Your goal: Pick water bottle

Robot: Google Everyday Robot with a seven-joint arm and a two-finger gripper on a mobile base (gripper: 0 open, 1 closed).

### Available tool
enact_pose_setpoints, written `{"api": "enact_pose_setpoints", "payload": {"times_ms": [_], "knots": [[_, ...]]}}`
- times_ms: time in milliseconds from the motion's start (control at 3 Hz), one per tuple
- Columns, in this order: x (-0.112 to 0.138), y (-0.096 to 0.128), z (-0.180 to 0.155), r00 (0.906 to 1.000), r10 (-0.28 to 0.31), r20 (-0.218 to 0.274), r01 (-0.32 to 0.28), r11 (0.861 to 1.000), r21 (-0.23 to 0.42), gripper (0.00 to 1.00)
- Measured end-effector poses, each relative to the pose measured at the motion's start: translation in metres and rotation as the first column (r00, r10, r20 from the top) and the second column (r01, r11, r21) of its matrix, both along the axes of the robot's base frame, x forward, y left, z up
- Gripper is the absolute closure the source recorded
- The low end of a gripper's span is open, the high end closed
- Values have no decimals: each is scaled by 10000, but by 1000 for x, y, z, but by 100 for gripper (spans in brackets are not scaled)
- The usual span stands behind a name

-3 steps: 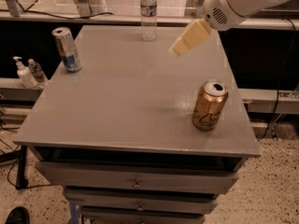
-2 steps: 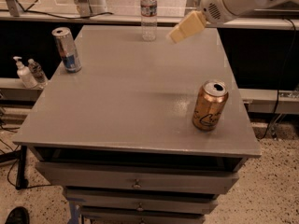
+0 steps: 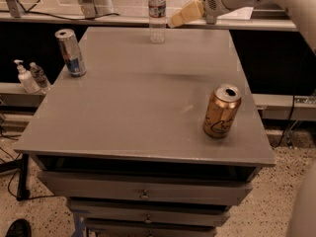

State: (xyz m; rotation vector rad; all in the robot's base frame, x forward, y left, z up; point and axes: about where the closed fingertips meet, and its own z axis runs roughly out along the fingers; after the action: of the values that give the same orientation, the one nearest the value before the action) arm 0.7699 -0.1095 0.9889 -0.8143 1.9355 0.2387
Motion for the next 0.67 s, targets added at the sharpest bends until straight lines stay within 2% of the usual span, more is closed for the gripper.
{"api": "enact_pose_setpoints", "payload": {"times_ms": [333, 667], "knots": [[31, 36, 4, 9980, 628, -31, -622, 9932, 983, 0], [43, 67, 16, 9913, 1309, 104, -1307, 9751, 1793, 0]]}}
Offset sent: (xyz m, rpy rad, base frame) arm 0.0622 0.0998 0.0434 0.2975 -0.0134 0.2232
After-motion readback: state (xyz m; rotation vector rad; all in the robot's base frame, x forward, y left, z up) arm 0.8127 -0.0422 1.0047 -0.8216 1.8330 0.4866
